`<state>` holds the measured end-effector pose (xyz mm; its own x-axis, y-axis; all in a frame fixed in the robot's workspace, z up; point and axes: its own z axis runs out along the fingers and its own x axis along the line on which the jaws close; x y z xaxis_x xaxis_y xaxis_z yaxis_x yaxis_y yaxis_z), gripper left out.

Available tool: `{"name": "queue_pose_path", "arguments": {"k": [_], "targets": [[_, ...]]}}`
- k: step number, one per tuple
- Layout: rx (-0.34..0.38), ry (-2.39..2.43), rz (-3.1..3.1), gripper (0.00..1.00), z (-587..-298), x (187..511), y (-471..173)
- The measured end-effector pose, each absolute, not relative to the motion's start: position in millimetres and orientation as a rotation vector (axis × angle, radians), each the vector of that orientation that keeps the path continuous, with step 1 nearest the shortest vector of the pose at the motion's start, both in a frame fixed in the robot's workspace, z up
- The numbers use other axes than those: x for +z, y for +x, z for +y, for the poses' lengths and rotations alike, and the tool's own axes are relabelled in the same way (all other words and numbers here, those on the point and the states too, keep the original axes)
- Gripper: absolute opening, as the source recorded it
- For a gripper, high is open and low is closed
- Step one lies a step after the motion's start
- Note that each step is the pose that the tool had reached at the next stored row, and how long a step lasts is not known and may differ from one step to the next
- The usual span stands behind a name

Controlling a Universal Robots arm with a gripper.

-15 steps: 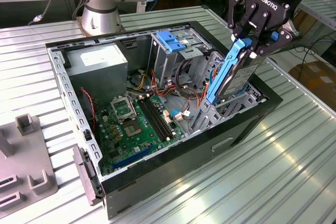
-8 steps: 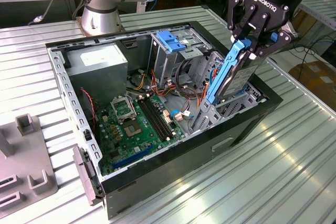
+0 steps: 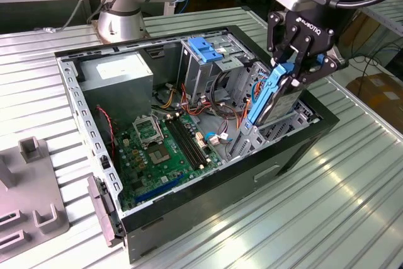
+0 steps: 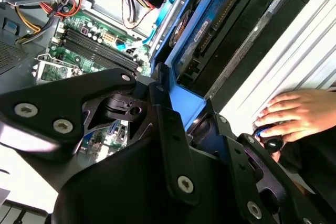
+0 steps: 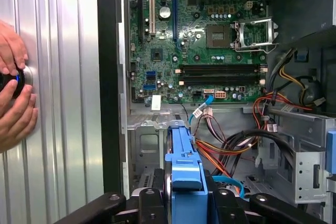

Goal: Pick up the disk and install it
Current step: 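Insert the disk into the insertion slot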

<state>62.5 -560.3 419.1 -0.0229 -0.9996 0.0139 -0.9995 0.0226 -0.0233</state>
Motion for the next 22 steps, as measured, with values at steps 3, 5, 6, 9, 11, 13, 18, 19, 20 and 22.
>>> {"name": "queue_pose_path", "arguments": {"k": [3, 5, 6, 9, 11, 13, 18, 19, 20, 22], "targets": [[-0.041, -2.191, 2.242, 0.37, -561, 411, 63], [-0.041, -2.191, 2.242, 0.37, -561, 405, 62], [-0.041, -2.191, 2.242, 0.37, -561, 401, 62], [-0.041, -2.191, 2.242, 0.37, -562, 392, 62], [-0.041, -2.191, 2.242, 0.37, -562, 385, 62], [-0.041, -2.191, 2.242, 0.37, -562, 381, 63], [-0.041, -2.191, 2.242, 0.37, -563, 367, 62], [-0.041, -2.191, 2.242, 0.37, -564, 365, 62], [-0.041, -2.191, 2.242, 0.37, -564, 363, 62], [-0.041, -2.191, 2.242, 0.37, -564, 361, 62]]}}
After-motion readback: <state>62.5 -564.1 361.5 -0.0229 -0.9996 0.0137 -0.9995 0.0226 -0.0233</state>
